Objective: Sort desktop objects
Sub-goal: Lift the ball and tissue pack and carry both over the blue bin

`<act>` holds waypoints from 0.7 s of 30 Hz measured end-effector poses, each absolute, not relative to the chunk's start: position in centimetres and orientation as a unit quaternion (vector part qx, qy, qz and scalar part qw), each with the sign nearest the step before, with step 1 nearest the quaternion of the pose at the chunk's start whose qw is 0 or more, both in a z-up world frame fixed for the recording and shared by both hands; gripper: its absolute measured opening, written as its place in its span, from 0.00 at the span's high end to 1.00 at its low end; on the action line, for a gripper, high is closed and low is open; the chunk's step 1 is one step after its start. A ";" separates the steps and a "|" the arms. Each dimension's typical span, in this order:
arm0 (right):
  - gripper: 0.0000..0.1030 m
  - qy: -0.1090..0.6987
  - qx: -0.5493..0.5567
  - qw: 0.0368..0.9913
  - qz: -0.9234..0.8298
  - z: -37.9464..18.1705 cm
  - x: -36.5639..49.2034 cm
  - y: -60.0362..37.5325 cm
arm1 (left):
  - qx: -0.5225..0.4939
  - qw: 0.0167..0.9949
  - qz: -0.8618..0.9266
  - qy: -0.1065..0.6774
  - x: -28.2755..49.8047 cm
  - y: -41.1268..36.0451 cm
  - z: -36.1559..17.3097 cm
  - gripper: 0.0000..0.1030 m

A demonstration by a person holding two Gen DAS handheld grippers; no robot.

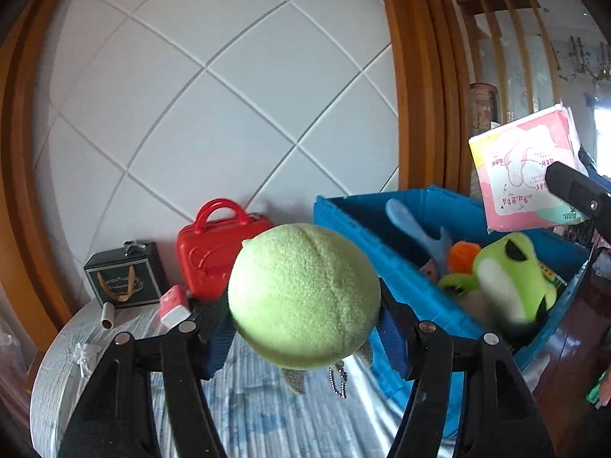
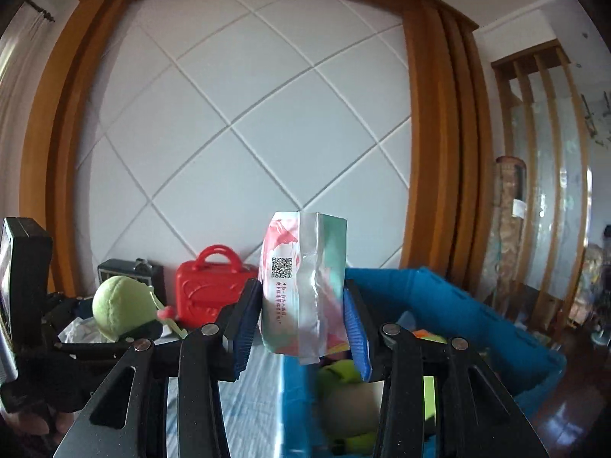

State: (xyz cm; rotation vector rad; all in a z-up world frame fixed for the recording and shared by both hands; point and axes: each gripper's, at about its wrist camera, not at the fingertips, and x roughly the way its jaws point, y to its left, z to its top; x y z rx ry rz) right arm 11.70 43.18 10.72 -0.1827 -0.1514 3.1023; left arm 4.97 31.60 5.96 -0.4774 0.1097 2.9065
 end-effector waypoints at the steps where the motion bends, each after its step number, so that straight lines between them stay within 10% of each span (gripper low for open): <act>1: 0.60 -0.052 -0.053 0.019 0.997 11.1 12.0 45.2 | -0.153 0.098 0.983 0.035 5.1 33.8 6.4 0.37; 21: 0.60 -0.060 -0.089 0.043 0.993 9.6 6.5 68.6 | -0.209 0.094 0.972 0.061 -1.5 57.7 7.5 0.37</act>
